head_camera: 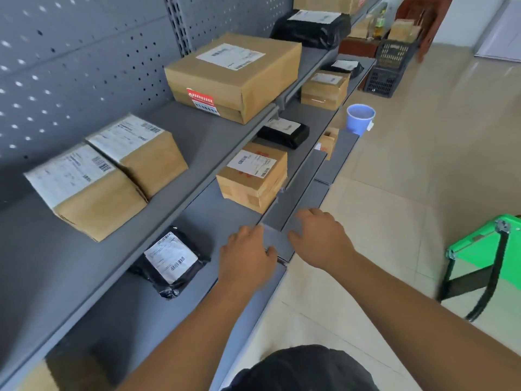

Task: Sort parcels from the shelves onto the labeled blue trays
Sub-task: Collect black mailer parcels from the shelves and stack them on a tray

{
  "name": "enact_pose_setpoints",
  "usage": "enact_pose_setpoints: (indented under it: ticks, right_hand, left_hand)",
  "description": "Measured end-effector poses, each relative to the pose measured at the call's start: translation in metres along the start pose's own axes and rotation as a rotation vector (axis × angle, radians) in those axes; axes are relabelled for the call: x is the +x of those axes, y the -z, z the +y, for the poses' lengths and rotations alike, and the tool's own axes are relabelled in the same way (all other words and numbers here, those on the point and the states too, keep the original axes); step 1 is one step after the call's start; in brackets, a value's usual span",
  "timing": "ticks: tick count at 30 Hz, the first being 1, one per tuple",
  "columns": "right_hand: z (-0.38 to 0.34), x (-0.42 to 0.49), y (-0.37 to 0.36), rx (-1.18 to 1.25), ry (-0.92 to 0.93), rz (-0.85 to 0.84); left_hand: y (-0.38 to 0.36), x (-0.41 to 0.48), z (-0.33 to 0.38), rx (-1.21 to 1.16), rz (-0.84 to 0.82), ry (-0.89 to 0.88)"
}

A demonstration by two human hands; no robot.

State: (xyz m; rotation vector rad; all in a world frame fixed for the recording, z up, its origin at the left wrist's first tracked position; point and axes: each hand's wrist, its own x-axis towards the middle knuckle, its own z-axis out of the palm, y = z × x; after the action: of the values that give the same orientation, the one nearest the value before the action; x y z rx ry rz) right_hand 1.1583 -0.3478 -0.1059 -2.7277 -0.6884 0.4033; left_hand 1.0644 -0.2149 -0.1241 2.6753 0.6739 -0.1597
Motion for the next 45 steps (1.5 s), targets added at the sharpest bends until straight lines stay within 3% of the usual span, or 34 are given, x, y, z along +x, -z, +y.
enact_pose_setpoints:
  ticks: [10,20,33,40,45]
  right_hand:
    - [-0.040,0.089,-0.030,-0.044,0.390,-0.252]
    - [-0.086,0.110,-0.074,-0.107,0.691,-0.383]
    - [-0.141,0.139,-0.172,-0.097,0.790,-0.406]
    - [-0.154,0.163,-0.222,0.041,0.589,-0.435]
    - [-0.155,0.178,-0.241,0.065,0.587,-0.430]
  left_hand:
    - [-0.004,0.015,-0.034,-0.099,0.045,0.441]
    - [-0.025,-0.024,-0.075,-0.298,0.146,0.834]
    - [-0.056,-0.006,-0.167,-0.461,0.309,1.024]
    - [-0.085,0.019,-0.204,-0.557,0.403,1.070]
    - [-0.092,0.036,-0.219,-0.643,0.431,1.062]
